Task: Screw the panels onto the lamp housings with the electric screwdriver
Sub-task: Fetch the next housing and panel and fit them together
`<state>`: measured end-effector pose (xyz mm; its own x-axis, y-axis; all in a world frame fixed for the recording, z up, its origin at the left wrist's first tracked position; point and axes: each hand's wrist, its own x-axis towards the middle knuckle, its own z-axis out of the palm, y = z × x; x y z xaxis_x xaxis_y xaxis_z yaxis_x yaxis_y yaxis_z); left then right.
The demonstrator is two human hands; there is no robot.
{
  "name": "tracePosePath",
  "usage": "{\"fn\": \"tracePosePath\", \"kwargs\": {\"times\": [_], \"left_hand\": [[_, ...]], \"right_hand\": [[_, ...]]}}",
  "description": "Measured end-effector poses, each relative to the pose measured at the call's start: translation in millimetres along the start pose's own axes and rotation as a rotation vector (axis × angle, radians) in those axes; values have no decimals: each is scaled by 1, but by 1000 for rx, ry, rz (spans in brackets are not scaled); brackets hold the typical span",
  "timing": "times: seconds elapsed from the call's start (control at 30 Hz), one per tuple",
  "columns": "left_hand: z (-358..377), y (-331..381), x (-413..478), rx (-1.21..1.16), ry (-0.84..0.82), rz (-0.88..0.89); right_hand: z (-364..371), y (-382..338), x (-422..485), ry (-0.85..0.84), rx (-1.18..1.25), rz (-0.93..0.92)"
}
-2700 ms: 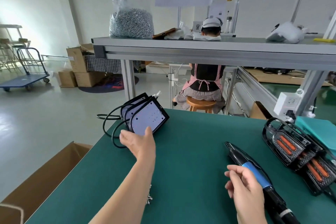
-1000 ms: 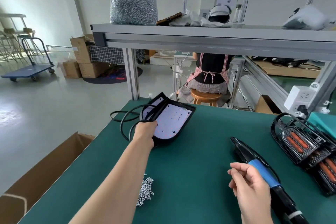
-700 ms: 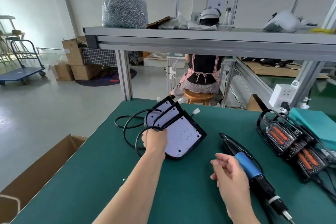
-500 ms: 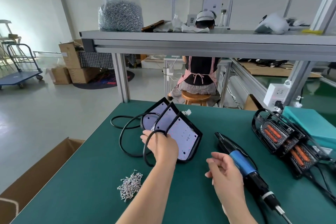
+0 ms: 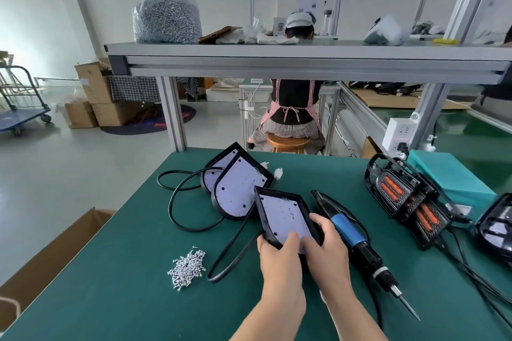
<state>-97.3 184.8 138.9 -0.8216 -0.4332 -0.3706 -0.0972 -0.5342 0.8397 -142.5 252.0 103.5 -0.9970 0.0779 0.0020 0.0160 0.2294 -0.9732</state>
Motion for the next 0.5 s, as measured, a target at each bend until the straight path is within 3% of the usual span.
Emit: {"fn": "tracePosePath", "kwargs": {"times": [0.13, 0.3, 0.5], "left_hand": [[-17, 2, -34, 256, -85, 133], [-49, 38, -21, 700, 26, 756], [-57, 79, 78, 1598, -86, 415]], "right_hand": [[-1, 2, 1, 60, 51, -5], [-1, 4, 3, 79, 100, 15], [-1, 3, -1, 113, 198, 57]]}}
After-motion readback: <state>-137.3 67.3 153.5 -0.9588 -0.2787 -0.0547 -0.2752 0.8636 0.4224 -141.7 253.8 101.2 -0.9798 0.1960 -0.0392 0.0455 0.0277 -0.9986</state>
